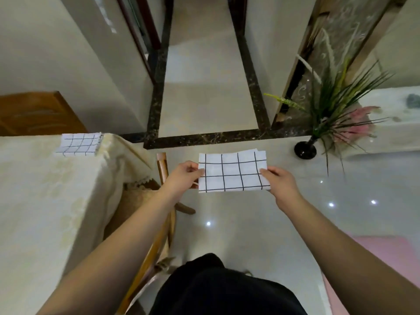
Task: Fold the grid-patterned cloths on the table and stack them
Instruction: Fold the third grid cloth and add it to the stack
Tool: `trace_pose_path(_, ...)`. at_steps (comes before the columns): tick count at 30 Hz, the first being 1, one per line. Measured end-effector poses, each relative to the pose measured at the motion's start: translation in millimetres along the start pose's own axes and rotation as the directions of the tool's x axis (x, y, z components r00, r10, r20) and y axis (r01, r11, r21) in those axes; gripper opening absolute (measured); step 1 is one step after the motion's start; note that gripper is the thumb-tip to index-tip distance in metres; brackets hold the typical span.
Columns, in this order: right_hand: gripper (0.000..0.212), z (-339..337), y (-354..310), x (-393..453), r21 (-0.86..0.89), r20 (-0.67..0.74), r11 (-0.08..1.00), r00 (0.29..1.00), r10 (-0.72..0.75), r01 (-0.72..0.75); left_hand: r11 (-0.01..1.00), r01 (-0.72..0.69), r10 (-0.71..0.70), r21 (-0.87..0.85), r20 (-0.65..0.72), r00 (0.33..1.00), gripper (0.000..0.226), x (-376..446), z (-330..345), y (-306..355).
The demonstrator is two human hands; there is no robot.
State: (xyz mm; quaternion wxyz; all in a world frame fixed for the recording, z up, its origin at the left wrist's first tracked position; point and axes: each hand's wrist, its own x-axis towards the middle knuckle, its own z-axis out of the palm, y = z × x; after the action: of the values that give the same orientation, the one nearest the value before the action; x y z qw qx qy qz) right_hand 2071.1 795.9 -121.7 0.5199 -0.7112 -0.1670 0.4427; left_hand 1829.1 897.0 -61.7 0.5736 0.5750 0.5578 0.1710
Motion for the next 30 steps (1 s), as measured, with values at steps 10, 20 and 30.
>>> trace_pose_path(10, 0.021, 74.2, -66.8, 121.3, -0.134, 0.168, 0.989, 0.985, -0.046, 0.069, 0.989, 0.047, -0.07, -0.137, -0.168, 0.983, 0.016, 100.4, -38.7, 11.9)
trace_pose_path(20, 0.006, 174.5, -136.8, 224.9, -0.19, 0.261, 0.982, 0.964, 0.04, 0.011, 0.967, 0.073, -0.136, -0.245, -0.251, 0.958, 0.009, 203.1, -109.5, 48.6)
trace_pose_path(30, 0.007, 278.8, -192.1, 336.0, -0.251, 0.486, 0.967, 0.87, 0.078, 0.053, 0.89, 0.148, -0.336, -0.432, -0.402, 0.851, 0.012, 287.3, -153.9, 60.3)
